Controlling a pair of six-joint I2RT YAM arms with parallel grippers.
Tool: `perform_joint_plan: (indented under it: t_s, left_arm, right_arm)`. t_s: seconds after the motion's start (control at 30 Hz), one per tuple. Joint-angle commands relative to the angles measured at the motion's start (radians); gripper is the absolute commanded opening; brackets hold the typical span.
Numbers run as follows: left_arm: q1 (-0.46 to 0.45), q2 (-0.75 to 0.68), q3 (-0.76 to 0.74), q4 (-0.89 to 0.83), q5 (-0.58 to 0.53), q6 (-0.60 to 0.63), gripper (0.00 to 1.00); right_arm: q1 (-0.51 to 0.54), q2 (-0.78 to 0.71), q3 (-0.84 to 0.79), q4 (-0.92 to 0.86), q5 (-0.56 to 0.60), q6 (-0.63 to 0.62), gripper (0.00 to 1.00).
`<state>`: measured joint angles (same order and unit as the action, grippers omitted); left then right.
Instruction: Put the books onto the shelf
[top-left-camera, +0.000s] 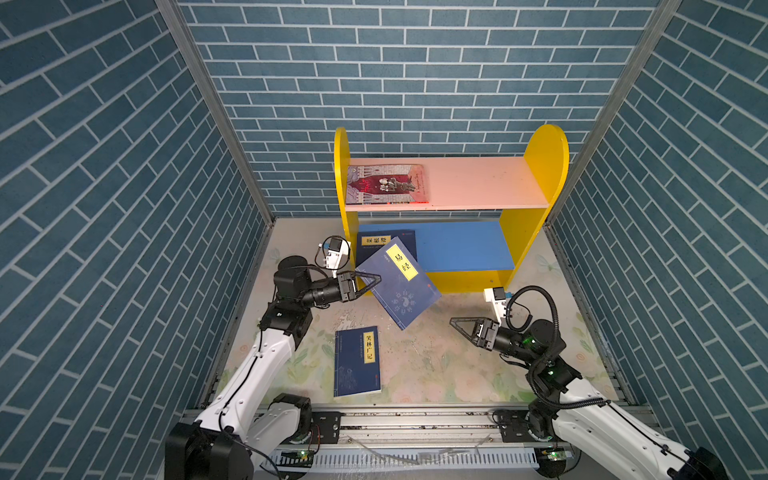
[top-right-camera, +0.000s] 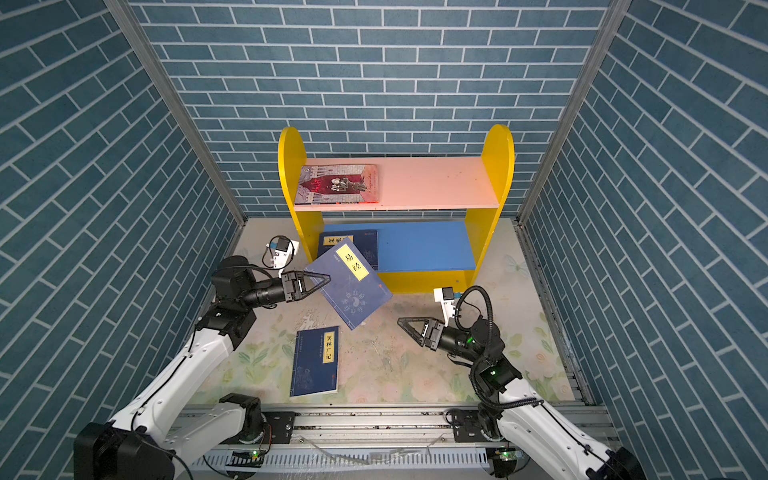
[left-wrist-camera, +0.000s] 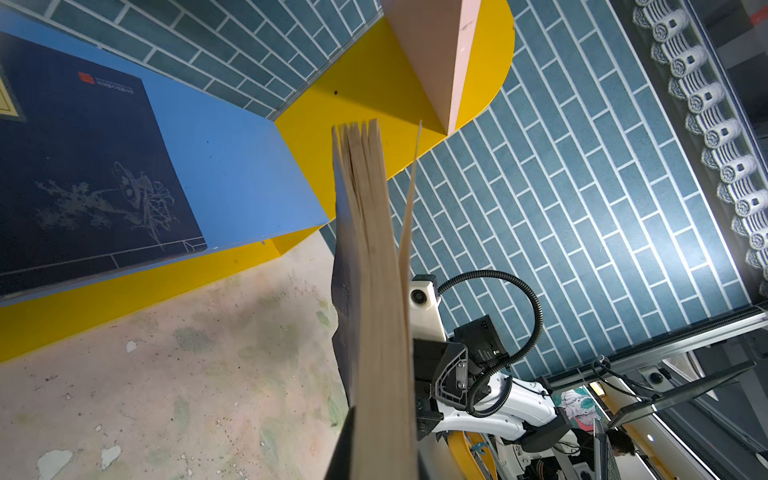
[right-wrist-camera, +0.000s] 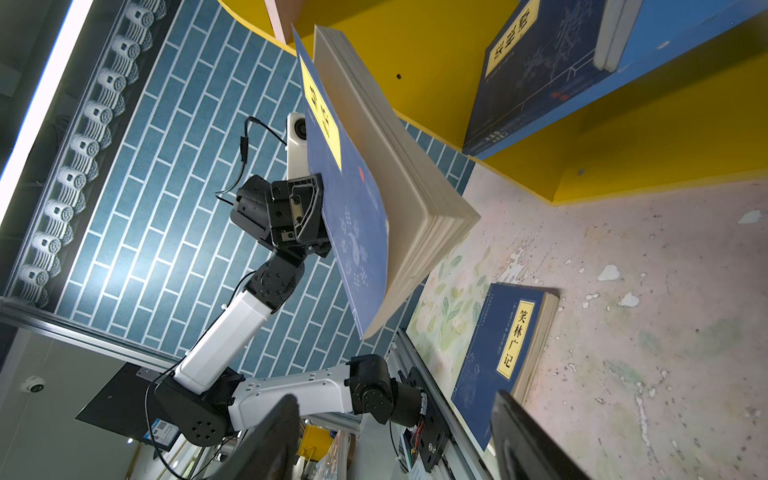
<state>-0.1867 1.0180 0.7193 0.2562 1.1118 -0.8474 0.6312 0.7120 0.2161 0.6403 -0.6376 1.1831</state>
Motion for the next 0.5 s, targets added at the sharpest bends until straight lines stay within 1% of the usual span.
perform_joint_plan:
  t_s: [0.0, 0.23, 0.3, 0.37, 0.47]
  left_arm:
    - [0.013, -0.006, -0.005, 0.06, 0.013, -0.011, 0.0]
    - [0.032, 0.021, 0.007, 0.093, 0.022, -0.036, 0.0]
    - [0.042, 0.025, 0.015, 0.101, 0.024, -0.046, 0.0]
    - [0.044, 0.027, 0.014, 0.108, 0.024, -0.057, 0.0]
    - [0.044, 0.032, -0.009, 0.139, 0.016, -0.087, 0.0]
  right_arm:
    - [0.034, 0.044, -0.014, 0.153, 0.067, 0.015, 0.74]
    - [0.088, 0.149, 0.033, 0.215, 0.087, -0.028, 0.74]
    - [0.098, 0.18, 0.042, 0.211, 0.101, -0.038, 0.74]
    - [0.114, 0.209, 0.064, 0.187, 0.105, -0.074, 0.74]
    - [0.126, 0.266, 0.091, 0.216, 0.104, -0.092, 0.74]
